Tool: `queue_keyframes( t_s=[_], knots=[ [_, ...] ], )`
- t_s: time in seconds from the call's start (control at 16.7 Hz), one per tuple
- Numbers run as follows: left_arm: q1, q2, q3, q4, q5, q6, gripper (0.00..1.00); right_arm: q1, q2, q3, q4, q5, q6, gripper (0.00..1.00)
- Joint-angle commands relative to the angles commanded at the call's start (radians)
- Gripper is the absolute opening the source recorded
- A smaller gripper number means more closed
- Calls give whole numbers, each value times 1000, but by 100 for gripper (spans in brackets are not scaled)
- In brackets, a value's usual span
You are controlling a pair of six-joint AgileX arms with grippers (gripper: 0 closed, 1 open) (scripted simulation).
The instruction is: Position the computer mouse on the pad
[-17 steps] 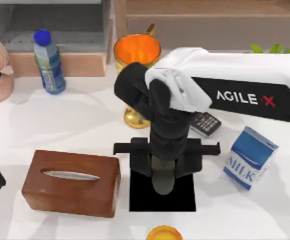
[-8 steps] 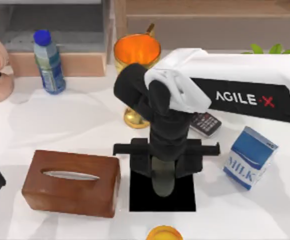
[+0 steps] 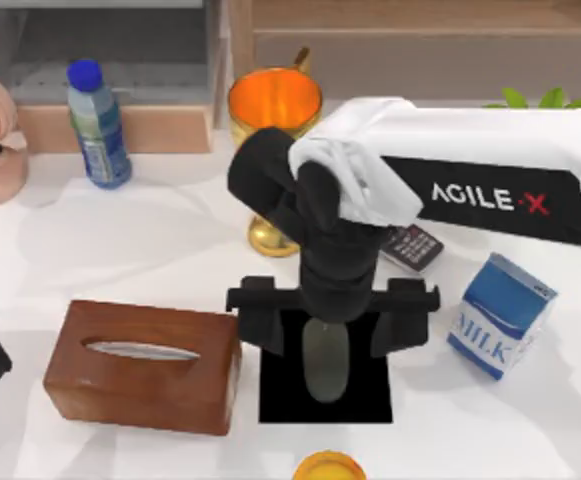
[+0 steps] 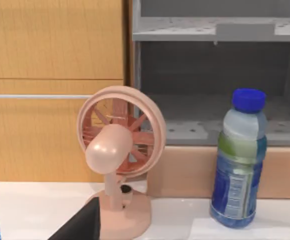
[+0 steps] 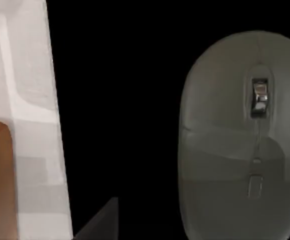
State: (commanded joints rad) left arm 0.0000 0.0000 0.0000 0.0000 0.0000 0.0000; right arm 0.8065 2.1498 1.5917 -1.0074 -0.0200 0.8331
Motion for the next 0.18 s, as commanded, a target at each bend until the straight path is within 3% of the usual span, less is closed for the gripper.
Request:
queue_keyframes(
  t_s=[0.18],
  knots=[
    [0, 0, 0, 0, 0, 0, 100, 0, 0, 0, 0, 0, 0, 100]
  ],
)
